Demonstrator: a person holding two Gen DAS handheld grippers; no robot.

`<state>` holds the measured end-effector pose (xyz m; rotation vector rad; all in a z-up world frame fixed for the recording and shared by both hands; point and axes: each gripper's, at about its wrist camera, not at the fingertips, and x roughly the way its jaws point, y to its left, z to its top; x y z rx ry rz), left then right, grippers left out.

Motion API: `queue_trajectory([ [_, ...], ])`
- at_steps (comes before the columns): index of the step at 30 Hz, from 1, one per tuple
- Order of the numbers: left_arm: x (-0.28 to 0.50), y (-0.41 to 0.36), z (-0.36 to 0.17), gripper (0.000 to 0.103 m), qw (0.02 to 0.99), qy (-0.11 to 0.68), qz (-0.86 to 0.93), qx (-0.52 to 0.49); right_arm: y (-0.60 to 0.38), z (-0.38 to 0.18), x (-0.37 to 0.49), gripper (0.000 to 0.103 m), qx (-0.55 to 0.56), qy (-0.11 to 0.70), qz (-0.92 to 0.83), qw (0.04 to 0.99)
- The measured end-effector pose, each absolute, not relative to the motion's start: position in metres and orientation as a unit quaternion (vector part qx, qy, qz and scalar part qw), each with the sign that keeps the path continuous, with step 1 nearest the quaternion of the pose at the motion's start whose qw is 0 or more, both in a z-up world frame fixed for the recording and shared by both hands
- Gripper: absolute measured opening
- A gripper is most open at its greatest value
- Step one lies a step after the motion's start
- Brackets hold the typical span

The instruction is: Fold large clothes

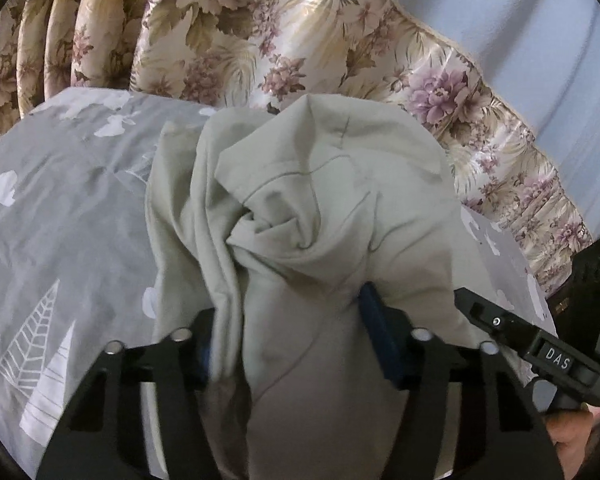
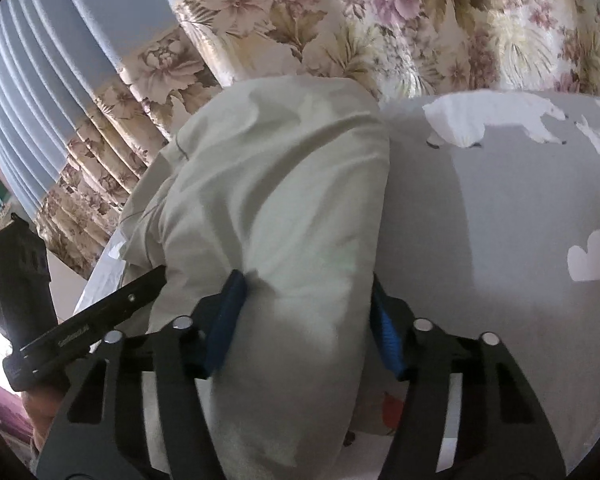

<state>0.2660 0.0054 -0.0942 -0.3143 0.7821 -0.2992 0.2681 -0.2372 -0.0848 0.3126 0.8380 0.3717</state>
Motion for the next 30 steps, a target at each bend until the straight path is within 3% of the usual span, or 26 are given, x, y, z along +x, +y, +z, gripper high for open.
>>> queue_trajectory([
  [6, 0.259, 0.006, -0.078, 0.026, 0.915, 0.349, -0.147, -0.142, -0.224, -0.067, 0.26, 0.039, 0.102, 0.375, 0.169, 0.906],
  [9, 0.256, -0.003, -0.069, 0.021, 0.921, 0.335, -0.158, -0.121, -0.222, -0.056, 0.255, 0.034, 0.074, 0.362, 0.158, 0.916],
  [15, 0.257, -0.067, -0.057, 0.018, 0.921, 0.33, -0.193, -0.07, -0.258, -0.022, 0.245, 0.03, 0.048, 0.322, 0.125, 0.937],
  [22, 0.282, -0.178, -0.053, 0.019, 0.91, 0.346, -0.226, -0.027, -0.339, -0.006, 0.251, 0.031, -0.063, 0.304, 0.046, 0.95],
  [23, 0.287, -0.189, -0.059, 0.02, 0.907, 0.355, -0.224, -0.027, -0.349, -0.013, 0.255, 0.032, -0.069, 0.312, 0.04, 0.947],
  [25, 0.285, -0.206, -0.066, 0.026, 0.913, 0.357, -0.197, -0.001, -0.366, -0.035, 0.264, 0.044, -0.08, 0.34, 0.027, 0.937],
  [27, 0.279, -0.211, -0.071, 0.046, 0.917, 0.357, -0.177, 0.02, -0.369, -0.053, 0.261, 0.054, -0.101, 0.346, 0.017, 0.933],
  [30, 0.268, -0.195, -0.081, 0.074, 0.925, 0.355, -0.132, 0.022, -0.382, -0.063, 0.245, 0.081, -0.082, 0.332, -0.004, 0.94],
])
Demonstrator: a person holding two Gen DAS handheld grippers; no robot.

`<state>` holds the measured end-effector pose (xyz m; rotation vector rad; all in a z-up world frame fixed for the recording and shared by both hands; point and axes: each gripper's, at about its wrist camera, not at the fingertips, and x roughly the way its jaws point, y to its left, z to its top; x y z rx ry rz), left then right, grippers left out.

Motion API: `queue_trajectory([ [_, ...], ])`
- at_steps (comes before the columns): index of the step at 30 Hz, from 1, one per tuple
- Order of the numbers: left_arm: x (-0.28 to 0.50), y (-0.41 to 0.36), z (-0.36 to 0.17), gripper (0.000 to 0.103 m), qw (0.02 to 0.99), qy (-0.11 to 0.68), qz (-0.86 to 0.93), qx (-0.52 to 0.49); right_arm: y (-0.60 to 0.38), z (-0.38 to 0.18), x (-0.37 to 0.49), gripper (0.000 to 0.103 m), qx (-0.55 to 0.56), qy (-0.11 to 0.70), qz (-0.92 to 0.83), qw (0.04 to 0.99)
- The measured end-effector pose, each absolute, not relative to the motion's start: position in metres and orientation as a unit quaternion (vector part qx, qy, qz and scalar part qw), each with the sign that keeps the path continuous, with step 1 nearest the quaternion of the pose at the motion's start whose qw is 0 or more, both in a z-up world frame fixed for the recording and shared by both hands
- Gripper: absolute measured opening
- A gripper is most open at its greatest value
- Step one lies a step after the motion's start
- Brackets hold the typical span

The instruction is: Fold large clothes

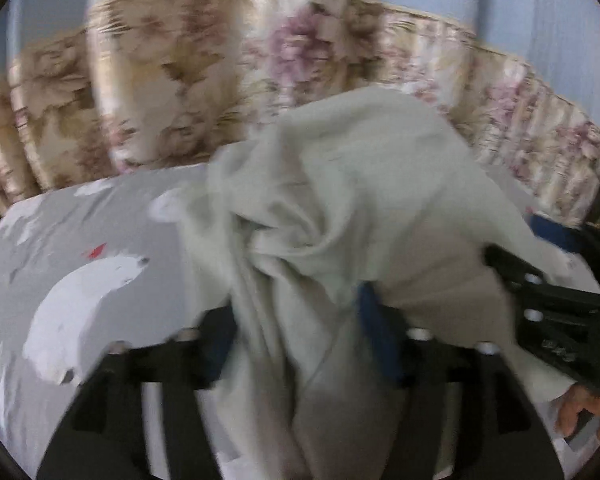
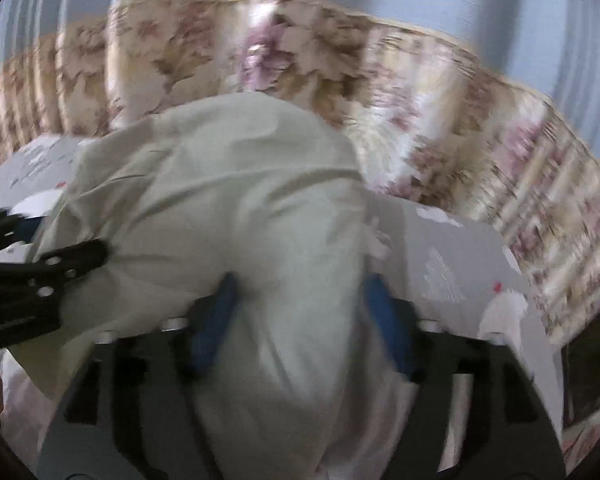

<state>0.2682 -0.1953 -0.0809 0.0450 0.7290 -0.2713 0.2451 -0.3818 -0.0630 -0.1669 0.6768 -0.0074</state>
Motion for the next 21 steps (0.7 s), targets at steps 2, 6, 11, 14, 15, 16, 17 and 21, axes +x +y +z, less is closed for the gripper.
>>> queue_trajectory([
  [2, 0.262, -0.184, -0.086, 0.078, 0.926, 0.356, -0.125, 0.017, -0.392, -0.064, 0.237, 0.087, -0.045, 0.339, -0.004, 0.94],
  [6, 0.234, -0.152, -0.084, 0.083, 0.932, 0.344, -0.114, -0.002, -0.399, -0.063, 0.207, 0.096, 0.003, 0.358, 0.005, 0.934],
  [11, 0.177, -0.102, -0.073, 0.088, 0.948, 0.308, -0.084, -0.003, -0.399, -0.047, 0.15, 0.1, 0.019, 0.332, 0.01, 0.943],
  [14, 0.151, -0.068, -0.066, 0.091, 0.958, 0.283, -0.051, 0.0, -0.4, -0.03, 0.117, 0.1, 0.057, 0.316, 0.001, 0.947],
  [15, 0.145, -0.056, -0.065, 0.092, 0.96, 0.276, -0.037, -0.005, -0.398, -0.019, 0.103, 0.1, 0.088, 0.303, 0.004, 0.949],
  [16, 0.142, -0.049, -0.065, 0.092, 0.961, 0.276, -0.028, -0.008, -0.396, -0.011, 0.094, 0.1, 0.105, 0.292, 0.002, 0.951],
  [17, 0.14, -0.044, -0.065, 0.092, 0.96, 0.28, -0.015, -0.009, -0.392, -0.004, 0.086, 0.1, 0.114, 0.282, -0.008, 0.953],
  [21, 0.113, -0.024, -0.055, 0.092, 0.963, 0.268, -0.004, -0.012, -0.366, 0.003, 0.057, 0.1, 0.085, 0.263, -0.039, 0.96],
])
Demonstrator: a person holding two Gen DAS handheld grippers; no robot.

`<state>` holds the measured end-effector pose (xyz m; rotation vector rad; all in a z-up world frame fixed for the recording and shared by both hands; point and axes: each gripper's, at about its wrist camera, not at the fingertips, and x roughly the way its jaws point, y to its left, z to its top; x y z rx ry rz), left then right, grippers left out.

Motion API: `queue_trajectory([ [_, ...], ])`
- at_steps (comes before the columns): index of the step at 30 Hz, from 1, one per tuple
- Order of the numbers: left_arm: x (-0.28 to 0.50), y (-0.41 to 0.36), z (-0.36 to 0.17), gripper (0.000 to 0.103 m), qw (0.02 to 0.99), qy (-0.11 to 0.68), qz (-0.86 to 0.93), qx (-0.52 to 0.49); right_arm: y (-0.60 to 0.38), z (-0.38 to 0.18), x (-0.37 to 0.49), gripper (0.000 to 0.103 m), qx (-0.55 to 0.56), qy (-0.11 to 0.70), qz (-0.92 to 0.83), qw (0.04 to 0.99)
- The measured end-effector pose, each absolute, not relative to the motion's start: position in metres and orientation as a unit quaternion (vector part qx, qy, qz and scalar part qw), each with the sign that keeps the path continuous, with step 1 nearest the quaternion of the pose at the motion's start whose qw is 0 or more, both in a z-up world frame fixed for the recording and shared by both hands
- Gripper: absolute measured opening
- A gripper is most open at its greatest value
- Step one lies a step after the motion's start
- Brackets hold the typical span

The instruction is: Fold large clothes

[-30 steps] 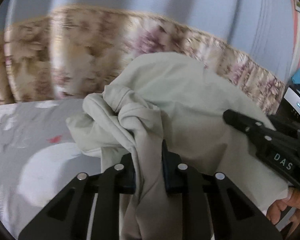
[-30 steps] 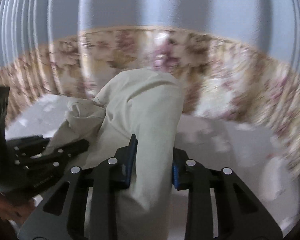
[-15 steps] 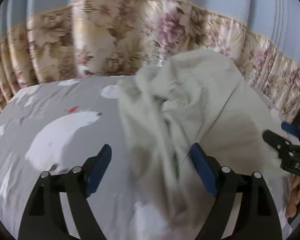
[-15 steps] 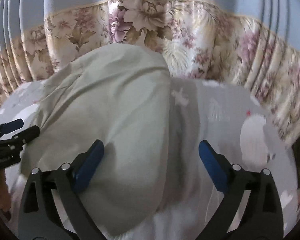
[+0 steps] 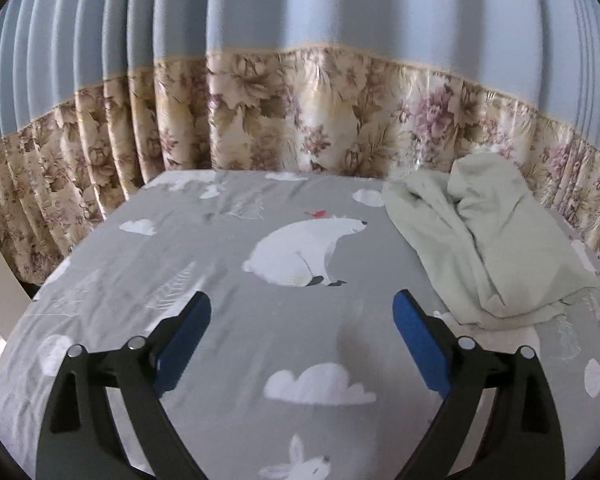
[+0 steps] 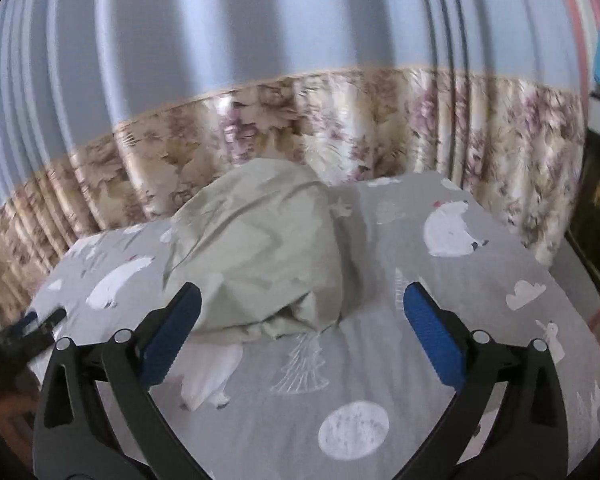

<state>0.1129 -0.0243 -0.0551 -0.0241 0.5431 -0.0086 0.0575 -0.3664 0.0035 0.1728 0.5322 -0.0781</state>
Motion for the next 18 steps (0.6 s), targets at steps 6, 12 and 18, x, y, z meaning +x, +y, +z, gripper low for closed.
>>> queue_trajectory([
  [6, 0.048, -0.003, -0.054, 0.094, 0.977, 0.213, 0.008, -0.007, -0.352, -0.036, 0.033, 0.1, 0.007, 0.26, -0.056, 0.964],
  [12, 0.026, 0.004, -0.066, 0.094, 0.979, 0.198, 0.024, -0.038, -0.345, -0.047, 0.006, 0.1, 0.033, 0.23, -0.058, 0.971],
  [18, 0.023, 0.0, -0.067, 0.094, 0.981, 0.191, 0.027, -0.033, -0.326, -0.052, -0.001, 0.1, -0.022, 0.204, -0.065, 0.977],
])
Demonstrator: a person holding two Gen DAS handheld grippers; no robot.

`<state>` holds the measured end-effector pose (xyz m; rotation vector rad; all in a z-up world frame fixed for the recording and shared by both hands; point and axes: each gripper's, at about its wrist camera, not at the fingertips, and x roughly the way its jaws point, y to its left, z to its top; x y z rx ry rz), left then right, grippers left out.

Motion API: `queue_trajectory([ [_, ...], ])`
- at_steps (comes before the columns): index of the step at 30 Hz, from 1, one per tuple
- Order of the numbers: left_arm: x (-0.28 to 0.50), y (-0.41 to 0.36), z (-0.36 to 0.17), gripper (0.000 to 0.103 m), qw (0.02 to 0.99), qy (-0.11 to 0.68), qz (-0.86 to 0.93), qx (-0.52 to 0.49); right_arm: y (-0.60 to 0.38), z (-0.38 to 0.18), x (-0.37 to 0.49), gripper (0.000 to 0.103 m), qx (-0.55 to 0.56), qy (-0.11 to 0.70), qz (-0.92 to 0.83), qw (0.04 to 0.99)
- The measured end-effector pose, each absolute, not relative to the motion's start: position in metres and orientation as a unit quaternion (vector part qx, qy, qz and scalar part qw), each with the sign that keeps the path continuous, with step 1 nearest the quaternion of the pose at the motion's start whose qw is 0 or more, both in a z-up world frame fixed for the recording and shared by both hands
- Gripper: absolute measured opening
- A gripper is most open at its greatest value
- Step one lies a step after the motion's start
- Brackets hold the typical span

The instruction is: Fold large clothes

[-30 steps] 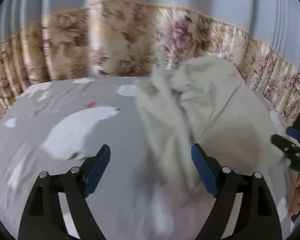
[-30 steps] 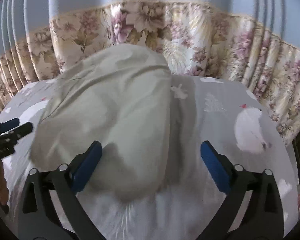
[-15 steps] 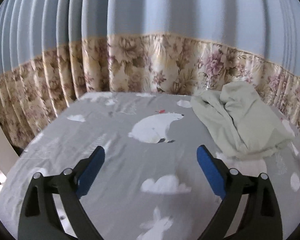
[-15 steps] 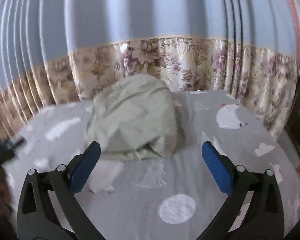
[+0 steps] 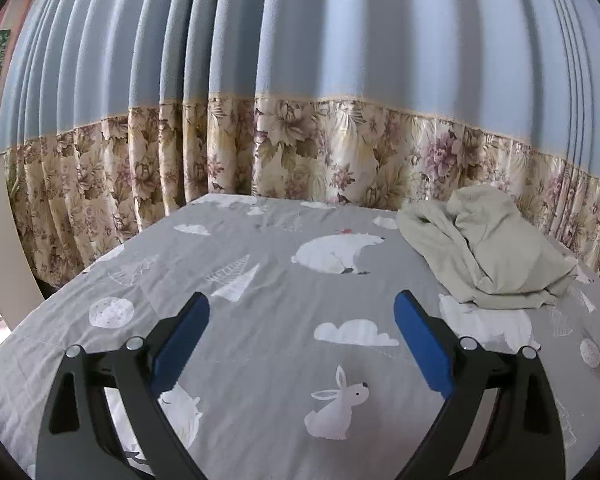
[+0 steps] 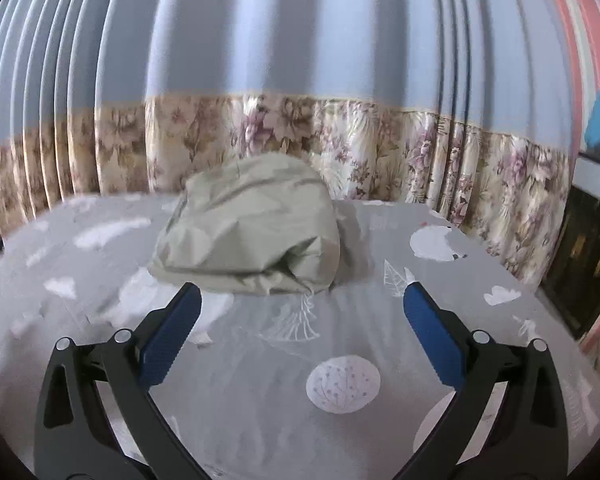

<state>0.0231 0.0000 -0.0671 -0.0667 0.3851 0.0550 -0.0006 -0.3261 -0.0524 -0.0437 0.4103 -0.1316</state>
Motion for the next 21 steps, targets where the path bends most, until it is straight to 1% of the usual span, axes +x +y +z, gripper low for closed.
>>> queue_trajectory([
  [1, 0.023, 0.0, -0.066, 0.094, 0.98, 0.197, 0.026, -0.033, -0.325, -0.054, 0.003, 0.1, -0.025, 0.219, -0.061, 0.974],
  [4, 0.023, 0.0, -0.065, 0.094, 0.979, 0.198, 0.028, -0.03, -0.325, -0.056, 0.008, 0.1, -0.026, 0.23, -0.062, 0.971],
  [6, 0.024, -0.003, -0.065, 0.097, 0.98, 0.197, 0.029, -0.025, -0.324, -0.059, 0.014, 0.1, -0.026, 0.247, -0.065, 0.967],
  [11, 0.028, -0.014, -0.066, 0.099, 0.98, 0.2, 0.02, -0.002, -0.328, -0.064, 0.022, 0.1, -0.019, 0.271, -0.066, 0.96],
  [17, 0.034, -0.01, -0.07, 0.099, 0.977, 0.213, 0.025, -0.01, -0.332, -0.077, 0.045, 0.1, -0.013, 0.335, -0.063, 0.94],
  [21, 0.036, -0.011, -0.071, 0.099, 0.976, 0.217, 0.024, -0.009, -0.335, -0.081, 0.048, 0.1, -0.006, 0.345, -0.056, 0.937],
])
